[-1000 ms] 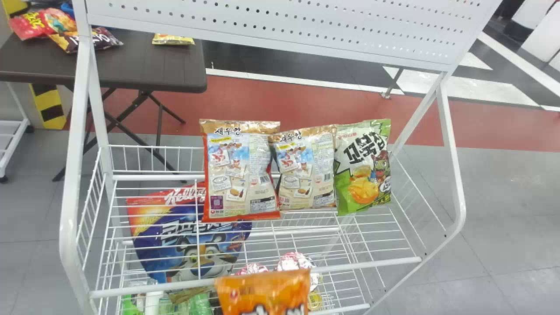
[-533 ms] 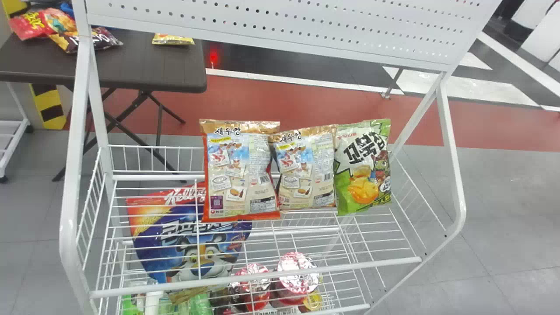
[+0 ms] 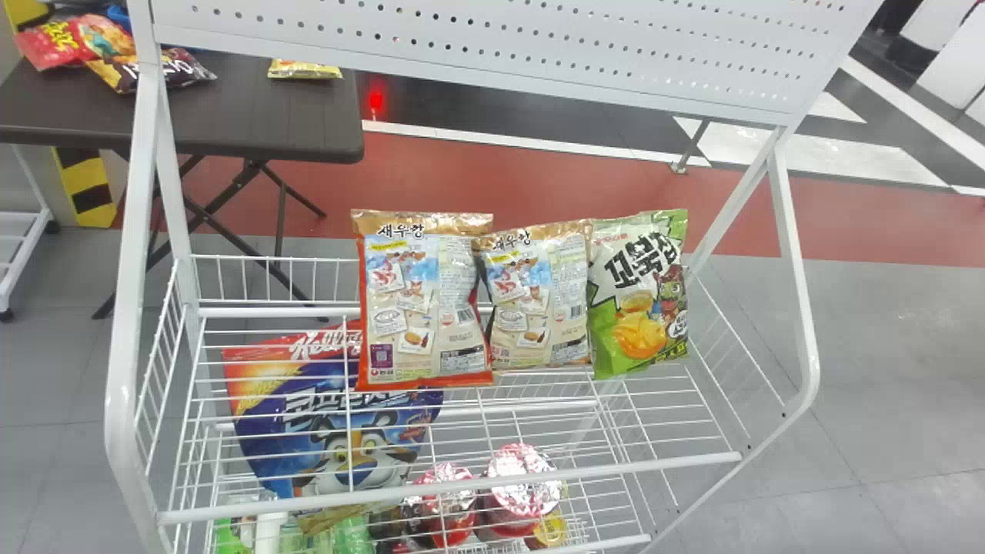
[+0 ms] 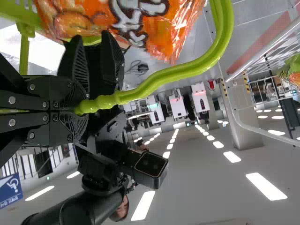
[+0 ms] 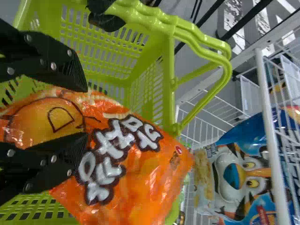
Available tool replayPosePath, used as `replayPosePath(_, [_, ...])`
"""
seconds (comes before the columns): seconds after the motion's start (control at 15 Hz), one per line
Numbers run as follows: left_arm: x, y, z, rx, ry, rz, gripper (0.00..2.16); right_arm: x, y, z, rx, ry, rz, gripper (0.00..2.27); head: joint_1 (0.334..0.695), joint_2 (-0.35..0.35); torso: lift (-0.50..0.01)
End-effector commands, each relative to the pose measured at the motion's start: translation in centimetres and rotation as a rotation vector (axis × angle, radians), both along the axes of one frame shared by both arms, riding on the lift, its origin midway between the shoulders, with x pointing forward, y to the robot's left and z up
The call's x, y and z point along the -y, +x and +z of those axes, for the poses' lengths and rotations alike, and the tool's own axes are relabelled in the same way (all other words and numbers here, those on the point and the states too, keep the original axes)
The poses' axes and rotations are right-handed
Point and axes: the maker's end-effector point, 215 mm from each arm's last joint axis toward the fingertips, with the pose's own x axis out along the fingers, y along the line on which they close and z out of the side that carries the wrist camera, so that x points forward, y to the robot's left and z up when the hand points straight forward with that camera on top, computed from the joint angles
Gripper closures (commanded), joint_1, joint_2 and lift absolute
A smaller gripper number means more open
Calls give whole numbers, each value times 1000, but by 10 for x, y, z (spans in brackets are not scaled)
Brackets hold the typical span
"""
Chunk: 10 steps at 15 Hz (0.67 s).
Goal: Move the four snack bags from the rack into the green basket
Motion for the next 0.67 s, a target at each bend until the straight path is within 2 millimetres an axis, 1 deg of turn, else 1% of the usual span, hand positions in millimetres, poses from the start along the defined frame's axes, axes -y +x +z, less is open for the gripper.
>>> replayPosePath(0.0, [2,-2,1,1,-1,-5,1929,-11,-10,-19,-57,-21,26,49,695,-350,0])
replayPosePath(0.07, [2,-3,1,2,0,-5,1929,-18,-10,-20,-53,-11,34,49,695,-350,0])
replayPosePath(0.2, [2,-3,0,3,3,-3,1929,-26,2,-12,0,2,37,49,695,-350,0])
replayPosePath(0.33, [2,-5,1,-2,1,-5,1929,-17,11,-18,21,-58,13,49,695,-350,0])
replayPosePath(0.4, [2,-5,1,1,0,-4,1929,-17,13,-24,16,-68,9,53,695,-350,0])
replayPosePath(0.47, [2,-6,2,2,0,-4,1929,-20,14,-32,10,-72,13,53,695,-350,0])
replayPosePath(0.53, [3,-6,3,5,-2,-5,1929,-25,15,-33,17,-63,19,53,695,-350,0])
replayPosePath(0.6, [3,-6,3,7,-1,-6,1929,-29,19,-28,42,-54,19,56,695,-350,0])
